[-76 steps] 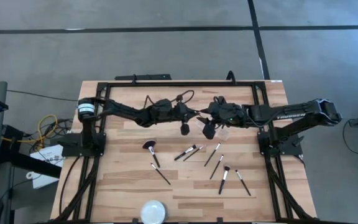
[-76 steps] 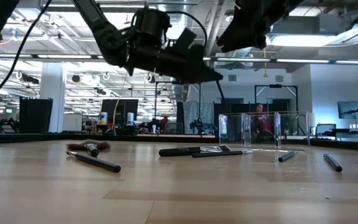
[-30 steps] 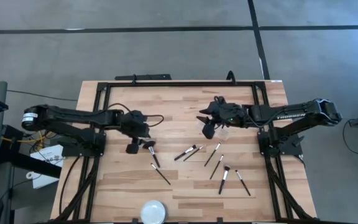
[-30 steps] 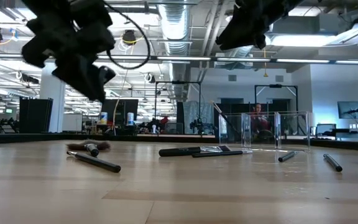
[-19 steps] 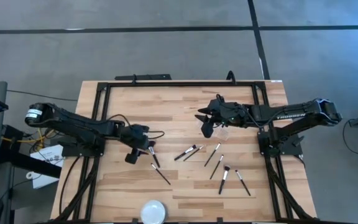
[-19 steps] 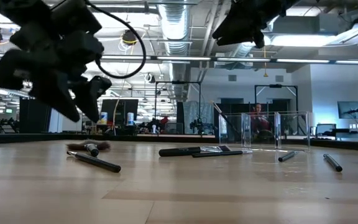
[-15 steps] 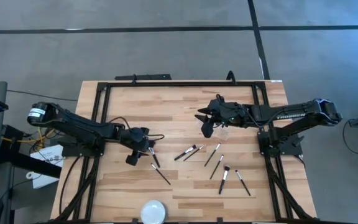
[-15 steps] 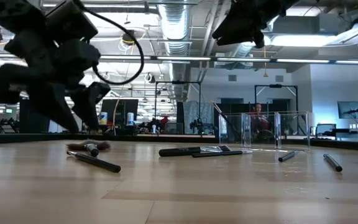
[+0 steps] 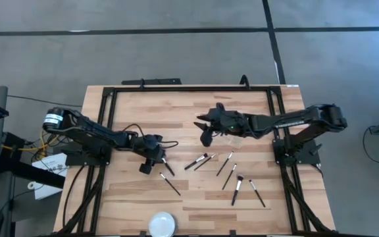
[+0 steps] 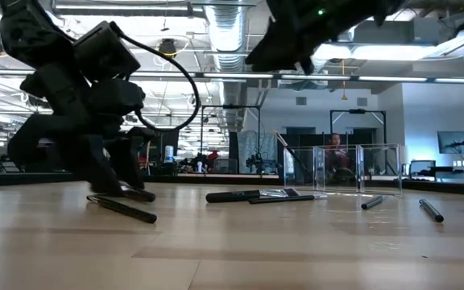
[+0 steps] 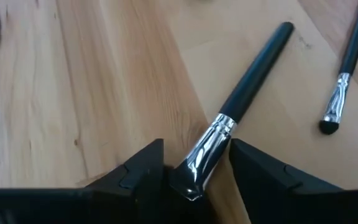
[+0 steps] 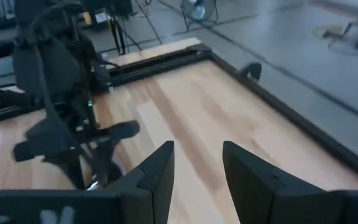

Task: Pick & Place Makeup Brushes
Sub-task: Put the black highlighter brush into the makeup organizer

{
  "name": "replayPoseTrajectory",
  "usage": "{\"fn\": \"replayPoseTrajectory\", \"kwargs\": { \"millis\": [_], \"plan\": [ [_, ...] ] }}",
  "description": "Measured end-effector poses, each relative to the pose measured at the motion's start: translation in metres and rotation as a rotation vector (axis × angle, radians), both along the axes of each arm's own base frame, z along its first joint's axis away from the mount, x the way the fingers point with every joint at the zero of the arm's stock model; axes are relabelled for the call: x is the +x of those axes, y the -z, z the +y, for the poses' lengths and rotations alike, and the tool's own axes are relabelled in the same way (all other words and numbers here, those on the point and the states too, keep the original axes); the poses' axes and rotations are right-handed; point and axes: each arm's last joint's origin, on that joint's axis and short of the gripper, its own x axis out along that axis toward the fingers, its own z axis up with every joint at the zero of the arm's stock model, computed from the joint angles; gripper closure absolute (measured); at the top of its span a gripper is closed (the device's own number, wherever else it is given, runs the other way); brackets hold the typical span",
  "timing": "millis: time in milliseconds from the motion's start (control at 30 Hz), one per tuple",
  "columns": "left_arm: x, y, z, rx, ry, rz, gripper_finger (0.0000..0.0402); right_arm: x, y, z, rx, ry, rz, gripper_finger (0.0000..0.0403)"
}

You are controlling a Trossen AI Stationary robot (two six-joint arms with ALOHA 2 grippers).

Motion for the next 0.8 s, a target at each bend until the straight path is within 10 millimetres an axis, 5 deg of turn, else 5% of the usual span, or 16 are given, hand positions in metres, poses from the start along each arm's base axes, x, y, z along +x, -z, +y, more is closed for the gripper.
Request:
{"fn": "replayPoseTrajectory", "kwargs": {
  "millis": [167,333,800],
  "plan": [
    [0.002,-0.004,0.004,-0.013,-0.012,-0.040,0.0285,0.019,0.010,-0.006,0.029,-0.164,-0.085,0.0276],
    [0.003,-0.006,0.018,0.010,-0.114,-0.053,0.0355,0.043,0.041,-0.005,0.081,-0.310,-0.075,0.0276],
    [0.000,-0.024,0.048,0.046,-0.313,-0.153,0.0397,0.103,0.094,-0.010,0.055,-0.340,0.228,0.0276]
  ]
}}
